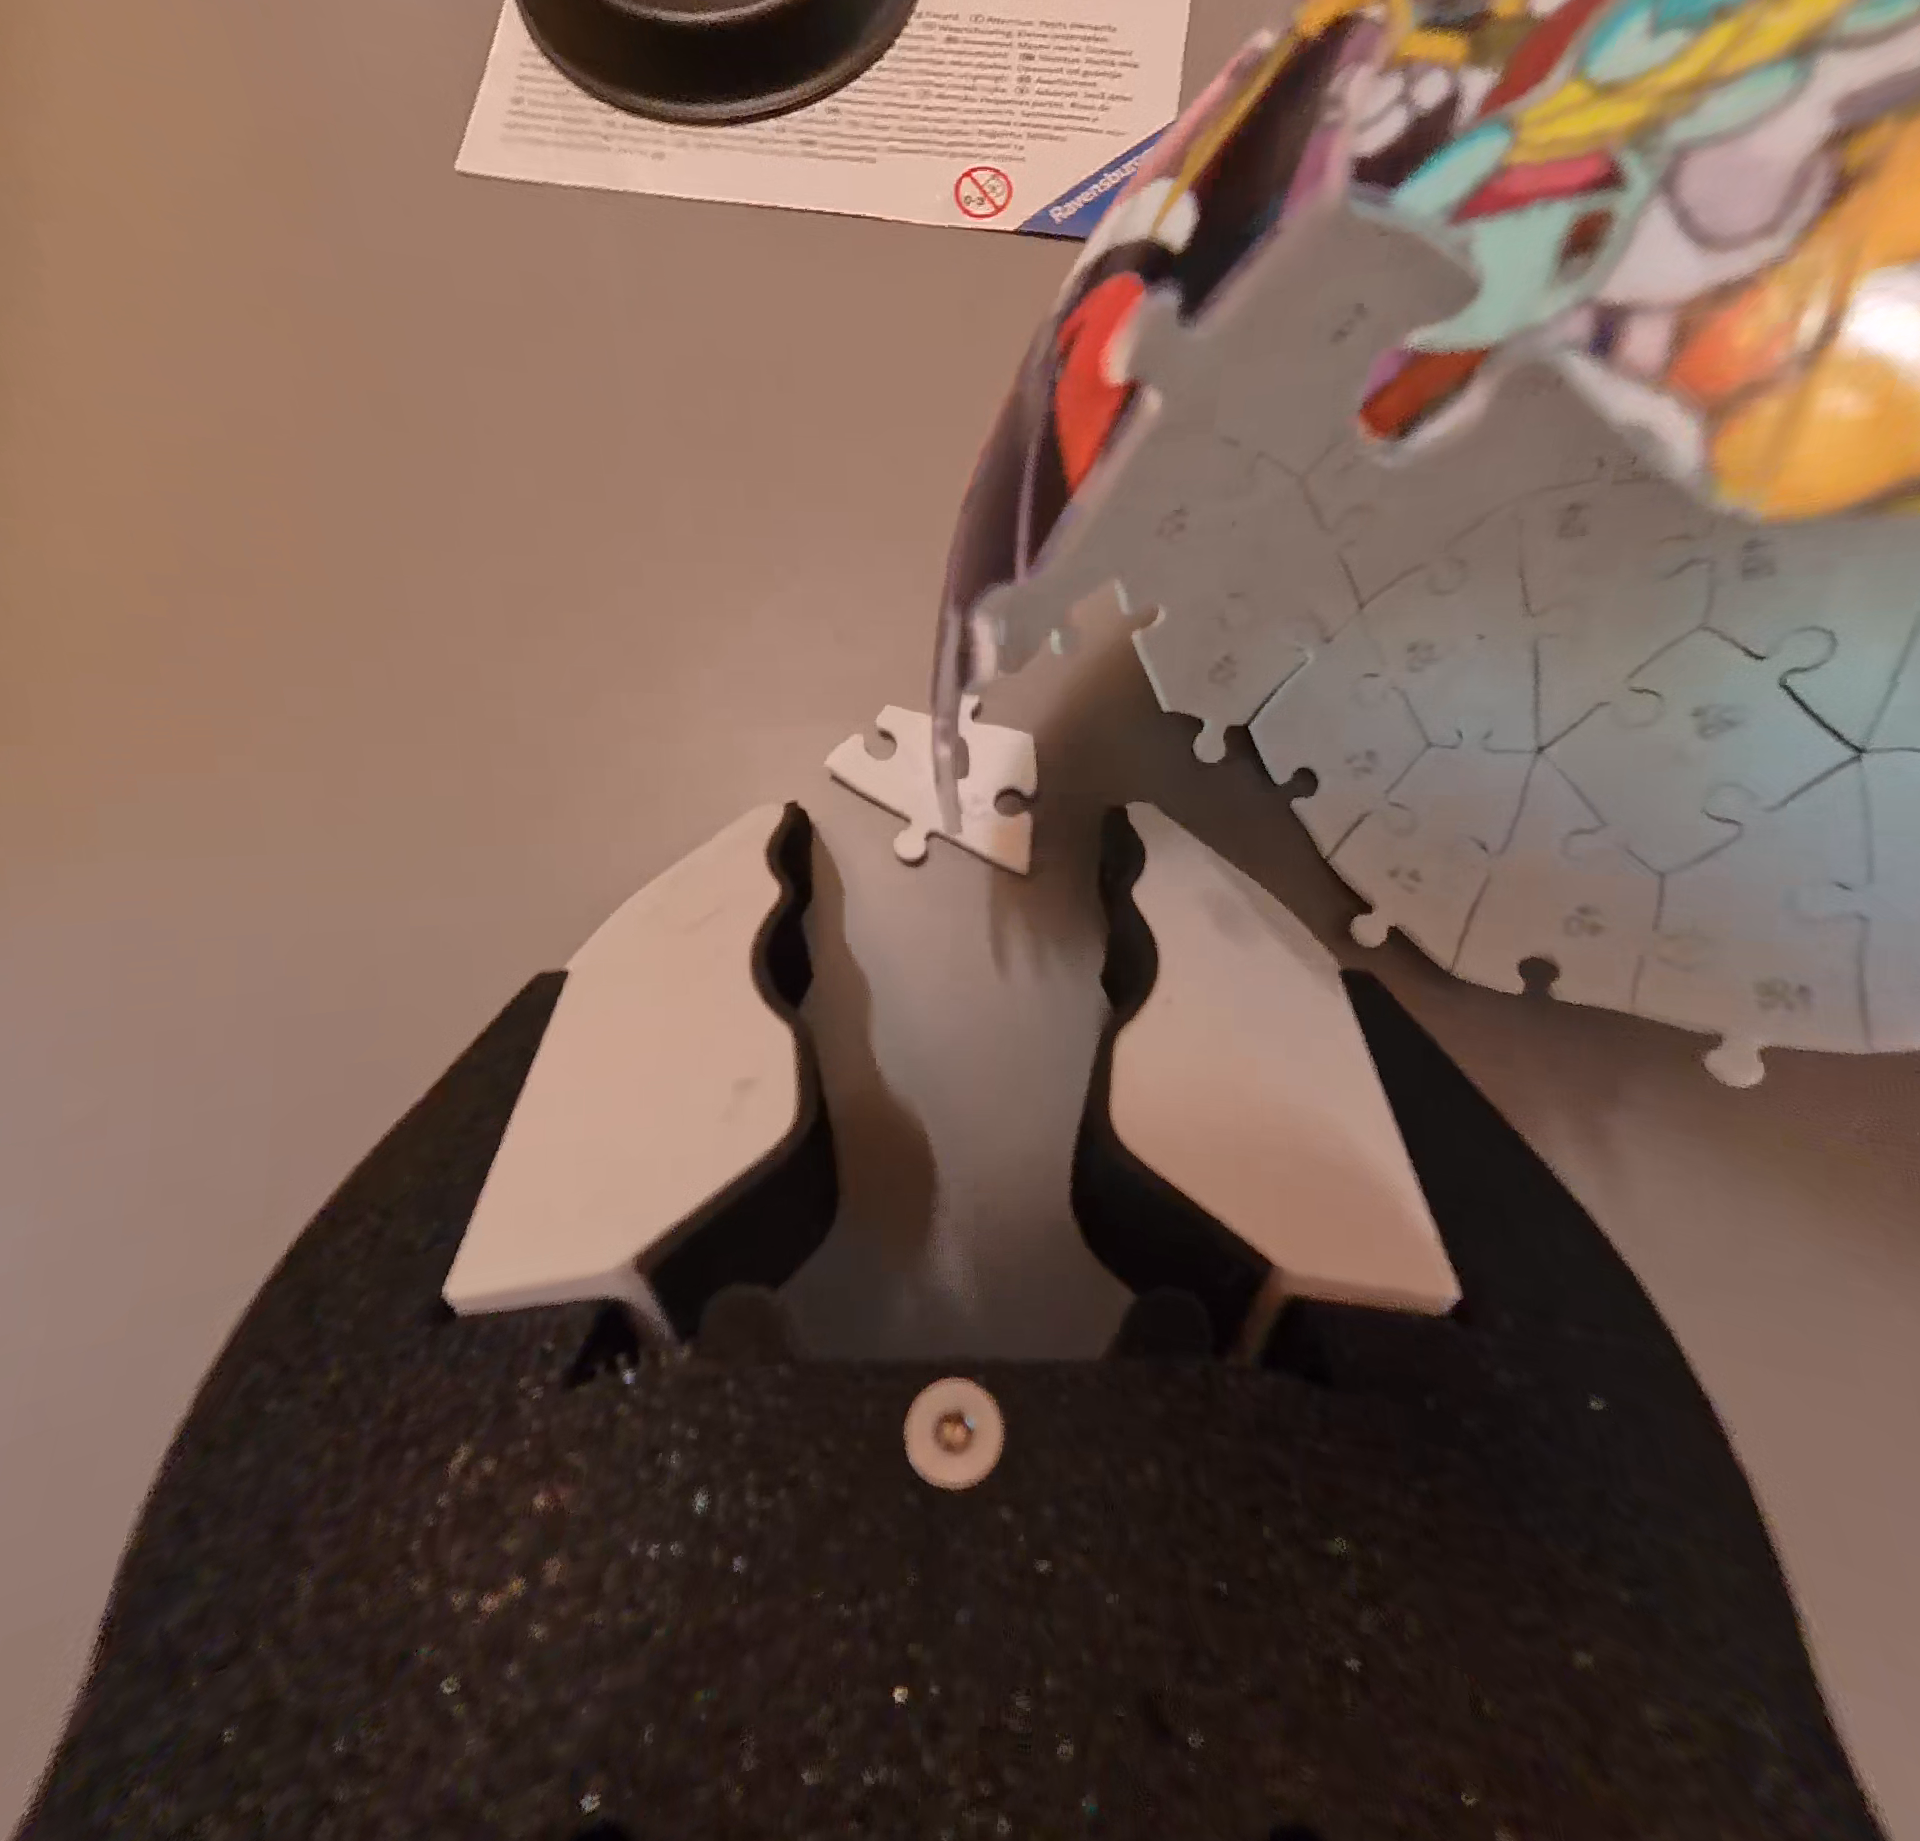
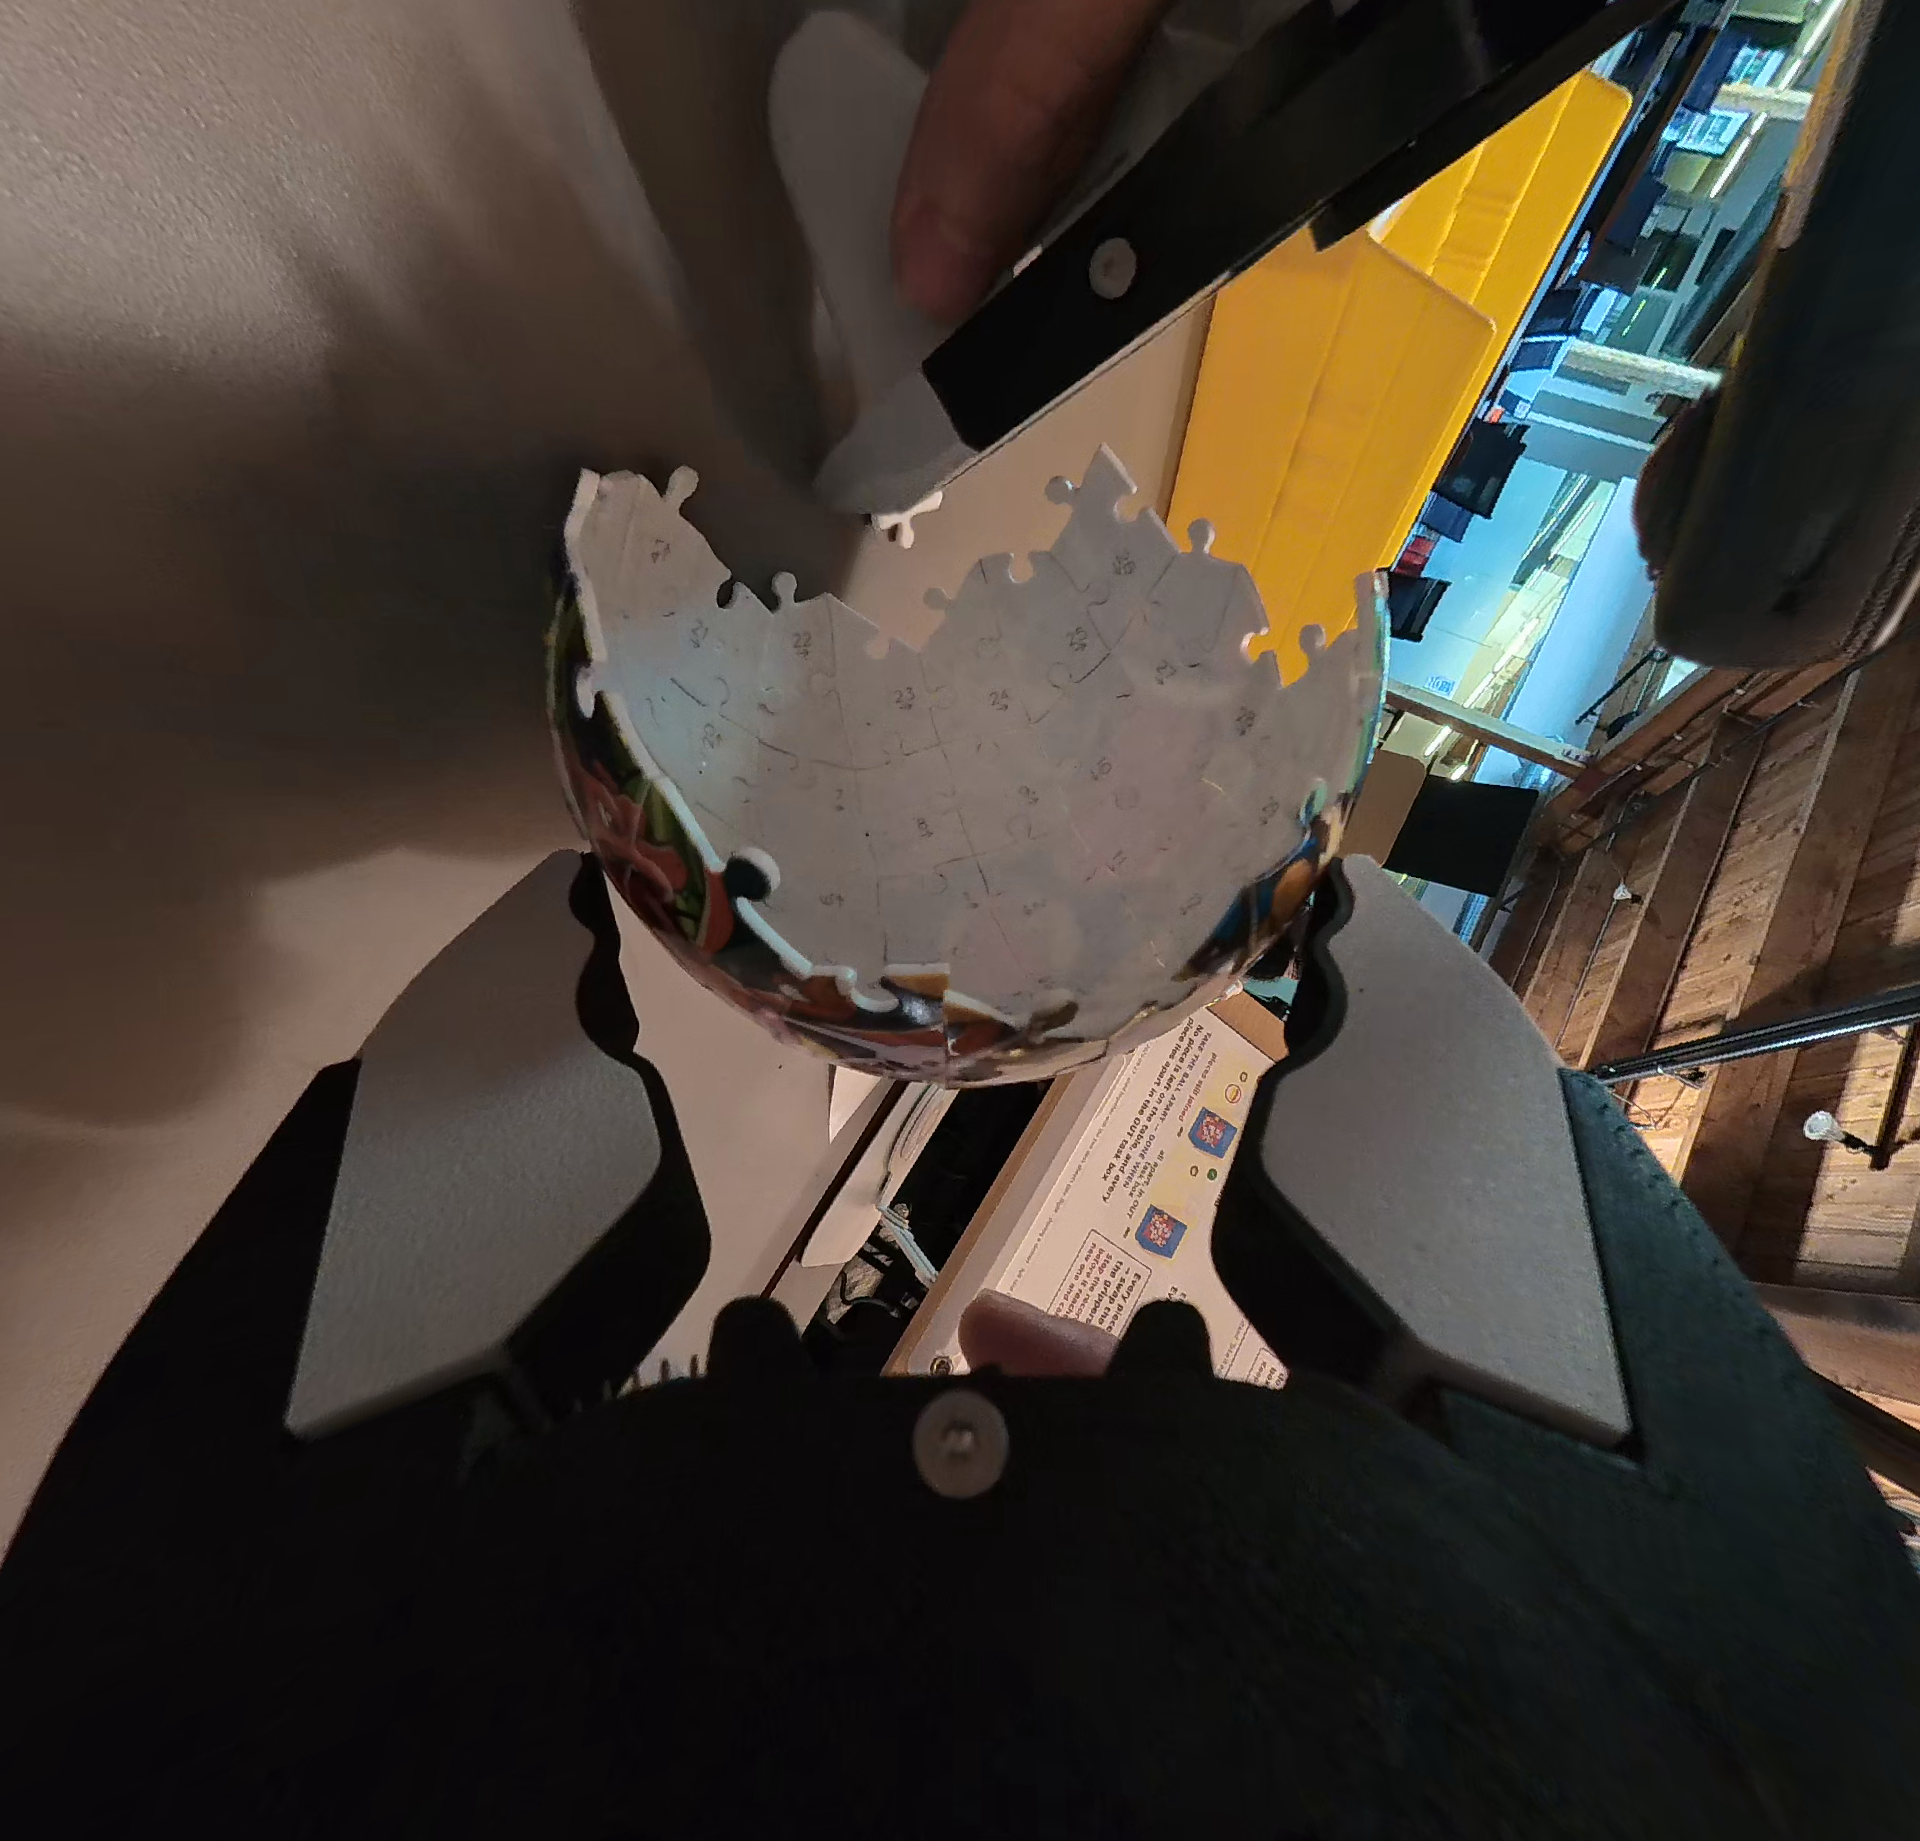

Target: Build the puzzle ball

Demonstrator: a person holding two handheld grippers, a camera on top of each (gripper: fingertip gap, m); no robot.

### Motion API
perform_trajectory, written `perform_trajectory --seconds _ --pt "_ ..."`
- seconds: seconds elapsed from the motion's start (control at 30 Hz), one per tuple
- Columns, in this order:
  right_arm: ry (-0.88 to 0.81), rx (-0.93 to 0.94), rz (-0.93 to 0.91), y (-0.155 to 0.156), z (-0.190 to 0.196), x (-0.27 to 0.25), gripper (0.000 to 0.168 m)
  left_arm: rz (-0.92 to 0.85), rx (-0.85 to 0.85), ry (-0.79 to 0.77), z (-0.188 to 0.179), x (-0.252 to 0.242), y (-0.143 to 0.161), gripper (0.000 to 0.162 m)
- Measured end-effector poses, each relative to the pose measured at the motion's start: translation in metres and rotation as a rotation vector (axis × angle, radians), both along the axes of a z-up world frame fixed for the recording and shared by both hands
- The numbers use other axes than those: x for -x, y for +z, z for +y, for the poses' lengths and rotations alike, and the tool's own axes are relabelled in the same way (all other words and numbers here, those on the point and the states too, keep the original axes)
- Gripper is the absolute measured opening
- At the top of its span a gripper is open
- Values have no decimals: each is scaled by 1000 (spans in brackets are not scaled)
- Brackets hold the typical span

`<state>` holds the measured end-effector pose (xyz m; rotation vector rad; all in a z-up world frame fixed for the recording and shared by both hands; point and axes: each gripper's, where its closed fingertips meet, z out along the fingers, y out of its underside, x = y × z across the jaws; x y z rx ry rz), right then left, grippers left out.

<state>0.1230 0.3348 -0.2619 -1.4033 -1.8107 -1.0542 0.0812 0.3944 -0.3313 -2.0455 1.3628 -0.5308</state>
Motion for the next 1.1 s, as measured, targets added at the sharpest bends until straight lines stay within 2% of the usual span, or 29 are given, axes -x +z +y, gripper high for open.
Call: perform_trajectory --seconds 0.13,0.2,0.3,0.63,0.77,0.97,1.1 --pt "0 0 0 0 0 0 124 -12 10 -71 -1 -3 0 46" --pt "0 0 1 0 0 0 124 -8 13 -81 -1 0 0 31" --pt "-1 0 2 0 0 -1 124 -13 10 -95 -3 0 0 24" --pt "1 -1 3 0 0 0 125 -13 12 -96 -3 1 0 23" --pt "-4 -1 3 0 1 -2 124 2 -33 -178 -12 4 3 24" --pt "0 -1 4 0 1 -1 125 -24 -136 -404 -39 2 14 23" --pt "3 -2 5 0 1 -1 125 1 -206 -501 -49 -5 7 23"
